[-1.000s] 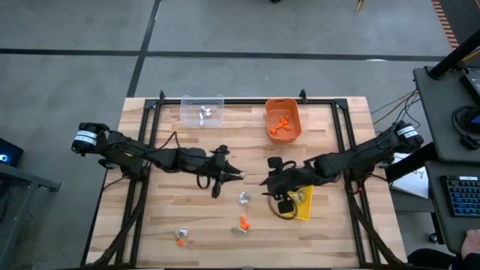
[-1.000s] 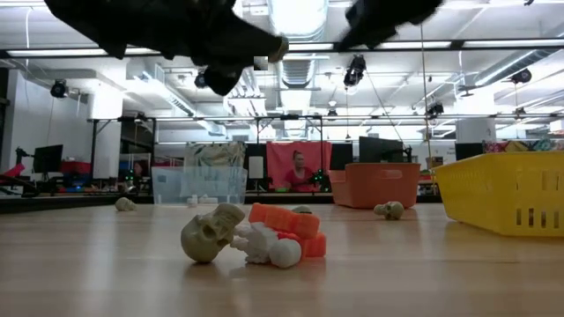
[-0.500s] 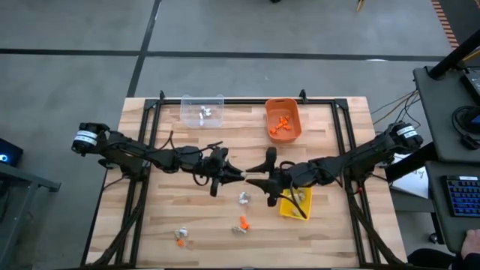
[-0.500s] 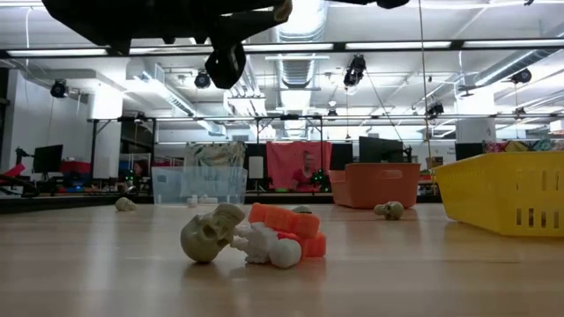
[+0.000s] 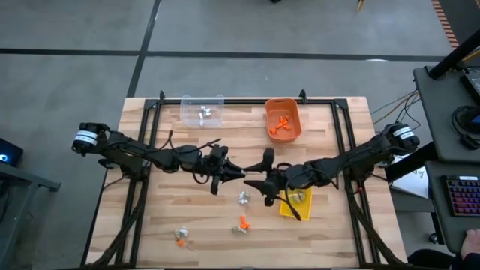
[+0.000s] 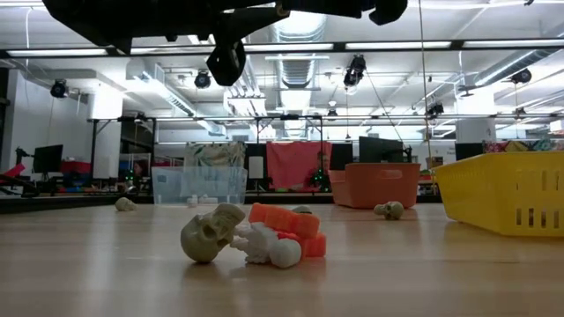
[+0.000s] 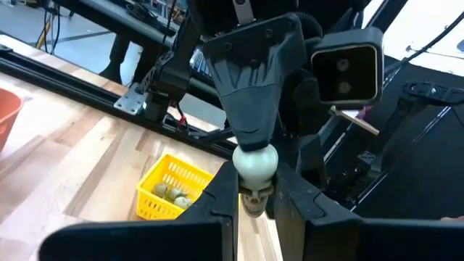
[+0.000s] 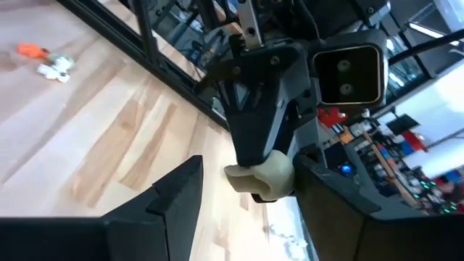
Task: Sort Halloween decoration
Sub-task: Put the gray skull toy into the yellow bin
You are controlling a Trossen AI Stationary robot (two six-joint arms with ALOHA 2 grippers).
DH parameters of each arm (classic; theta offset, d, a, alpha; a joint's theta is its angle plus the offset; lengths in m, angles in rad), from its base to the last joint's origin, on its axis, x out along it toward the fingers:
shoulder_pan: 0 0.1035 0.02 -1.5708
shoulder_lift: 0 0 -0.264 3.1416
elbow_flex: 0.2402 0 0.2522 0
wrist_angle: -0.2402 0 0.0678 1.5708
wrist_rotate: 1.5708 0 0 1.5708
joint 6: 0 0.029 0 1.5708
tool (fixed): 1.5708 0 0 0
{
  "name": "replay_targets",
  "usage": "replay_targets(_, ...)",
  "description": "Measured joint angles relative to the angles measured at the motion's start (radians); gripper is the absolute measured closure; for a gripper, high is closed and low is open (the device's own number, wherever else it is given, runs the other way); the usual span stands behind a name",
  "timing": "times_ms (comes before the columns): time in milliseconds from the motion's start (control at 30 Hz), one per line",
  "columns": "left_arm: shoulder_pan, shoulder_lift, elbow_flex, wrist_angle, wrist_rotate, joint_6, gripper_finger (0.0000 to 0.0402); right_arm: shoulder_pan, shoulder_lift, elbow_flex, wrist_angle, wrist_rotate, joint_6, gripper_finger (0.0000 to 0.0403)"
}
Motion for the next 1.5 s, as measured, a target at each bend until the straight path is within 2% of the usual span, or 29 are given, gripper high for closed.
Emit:
replay_targets(367,0.002,0.000,0.000,0.015,-0.003,0.000,0.0377,-0.024,0.001,0.011,0.000,0.014,-0.026,0.0200)
replay_targets(667,0.004,0.000,0.000,0.017,-0.027,0.002,0.0377,-0.031,0.001,0.017,0.000,-0.036,-0.049,0.0200)
replay_targets(967,0.004,0.000,0.000,0.017,-0.028,0.010,0.0377,-0.038,0.001,0.017,0.000,-0.038,-0.048,0.0202)
replay_targets(1500,0.004,-0.001,0.000,0.016,-0.028,0.013,0.0367,-0.052,0.001,0.017,-0.002,-0.039,-0.037,0.0282)
